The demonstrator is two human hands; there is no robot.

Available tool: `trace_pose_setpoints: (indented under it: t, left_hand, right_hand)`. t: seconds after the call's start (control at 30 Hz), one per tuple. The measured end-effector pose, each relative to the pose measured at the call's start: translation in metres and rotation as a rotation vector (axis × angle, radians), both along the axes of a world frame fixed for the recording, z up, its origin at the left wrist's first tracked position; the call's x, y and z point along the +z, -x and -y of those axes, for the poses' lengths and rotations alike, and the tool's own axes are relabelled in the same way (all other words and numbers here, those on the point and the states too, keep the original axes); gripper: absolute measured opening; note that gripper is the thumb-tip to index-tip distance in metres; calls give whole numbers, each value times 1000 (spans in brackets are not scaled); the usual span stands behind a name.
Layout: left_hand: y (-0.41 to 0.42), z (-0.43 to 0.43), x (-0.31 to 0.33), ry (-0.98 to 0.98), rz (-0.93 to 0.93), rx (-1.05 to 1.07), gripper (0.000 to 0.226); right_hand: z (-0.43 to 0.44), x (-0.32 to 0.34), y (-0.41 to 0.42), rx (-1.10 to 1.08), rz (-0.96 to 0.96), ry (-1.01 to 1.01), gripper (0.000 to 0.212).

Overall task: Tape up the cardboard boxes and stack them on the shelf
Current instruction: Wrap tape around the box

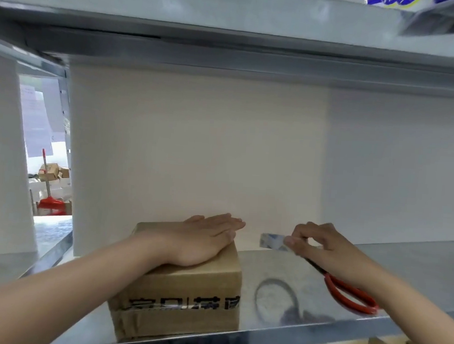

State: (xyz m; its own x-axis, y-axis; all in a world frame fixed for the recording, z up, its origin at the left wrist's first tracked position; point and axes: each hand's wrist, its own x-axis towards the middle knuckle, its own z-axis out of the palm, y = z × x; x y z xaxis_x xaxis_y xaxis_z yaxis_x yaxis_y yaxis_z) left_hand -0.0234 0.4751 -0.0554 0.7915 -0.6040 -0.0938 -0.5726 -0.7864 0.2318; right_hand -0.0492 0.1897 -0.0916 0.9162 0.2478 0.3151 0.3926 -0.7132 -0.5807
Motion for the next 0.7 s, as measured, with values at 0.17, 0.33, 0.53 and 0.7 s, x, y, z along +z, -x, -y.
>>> trace_pose_setpoints:
  t: [0.17,0.33,0.53,0.7]
  left_hand:
    - [-1,1,0,12,13,-15,49]
    - [-7,2,-4,25,40,-37,48]
    - [-9,7,-2,33,18,-29,36]
    - [-10,12,1,-40,11,-30,33]
  right_hand:
    - [-15,-42,-2,83,-5,177,35]
    - [-15,-44,-3,91,-58,150,42]
    - [-2,-44,17,143,-105,41,39]
    - [23,-31,17,-137,114,200,29]
